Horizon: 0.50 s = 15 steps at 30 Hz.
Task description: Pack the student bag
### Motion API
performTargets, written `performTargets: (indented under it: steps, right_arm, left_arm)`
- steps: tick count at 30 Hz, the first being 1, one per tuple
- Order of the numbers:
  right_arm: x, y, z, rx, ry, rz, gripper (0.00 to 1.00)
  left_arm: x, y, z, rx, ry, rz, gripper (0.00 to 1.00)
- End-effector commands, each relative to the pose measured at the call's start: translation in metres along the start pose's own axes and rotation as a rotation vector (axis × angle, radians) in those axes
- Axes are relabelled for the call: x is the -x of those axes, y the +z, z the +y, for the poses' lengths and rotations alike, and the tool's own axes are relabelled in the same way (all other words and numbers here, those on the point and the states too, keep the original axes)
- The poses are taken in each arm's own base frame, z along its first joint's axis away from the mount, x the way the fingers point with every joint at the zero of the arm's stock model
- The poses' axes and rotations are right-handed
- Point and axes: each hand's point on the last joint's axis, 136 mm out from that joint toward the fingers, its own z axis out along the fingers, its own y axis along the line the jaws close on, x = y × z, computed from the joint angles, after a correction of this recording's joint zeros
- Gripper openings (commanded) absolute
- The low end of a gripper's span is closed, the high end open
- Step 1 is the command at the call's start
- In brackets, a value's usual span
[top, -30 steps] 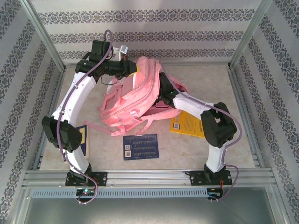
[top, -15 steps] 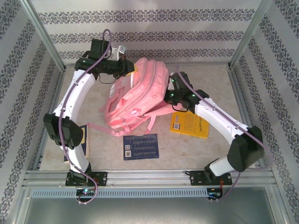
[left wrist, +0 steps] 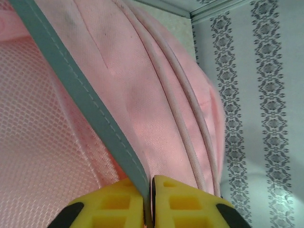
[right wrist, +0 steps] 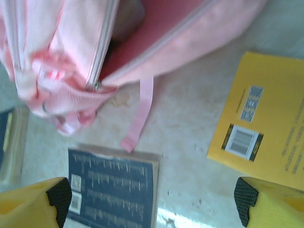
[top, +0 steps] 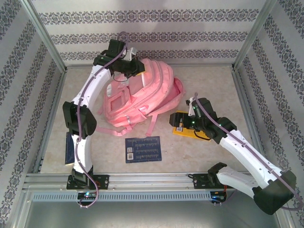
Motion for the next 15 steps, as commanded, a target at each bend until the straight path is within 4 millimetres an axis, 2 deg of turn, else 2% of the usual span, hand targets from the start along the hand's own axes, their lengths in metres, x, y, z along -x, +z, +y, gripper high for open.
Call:
performTargets:
  steps: [1,3,6,9,11,13,15]
  right_arm:
    - [-0.023,0.006,0.005,0.037,-0.077,0.101,0.89]
    - [-0.029,0.010,0.012,0.056,-0.112,0.150,0.89]
    - [-0.037,0.021,0.024,0.067,-0.182,0.205,0.89]
    - [-0.043,0.038,0.035,0.076,-0.224,0.258,0.87]
    - [-0.050,0.054,0.038,0.087,-0.218,0.302,0.86]
    - [-0.054,0.071,0.040,0.101,-0.198,0.342,0.85]
    - [-0.052,0.085,0.043,0.109,-0.183,0.356,0.84]
  left_arm:
    - [0.008,-0.006,-0.005,0.025,0.034,-0.033,0.19]
    - [0.007,-0.010,-0.007,0.037,0.031,-0.040,0.30]
    - [0.002,-0.026,-0.018,0.061,0.049,-0.058,0.44]
    - [-0.015,-0.051,-0.024,0.132,0.082,-0.084,0.51]
    - [-0.039,-0.064,-0.025,0.215,0.130,-0.091,0.53]
    - [-0.075,-0.072,-0.027,0.243,0.174,-0.059,0.53]
    - [-0.110,-0.079,-0.021,0.249,0.184,-0.037,0.48]
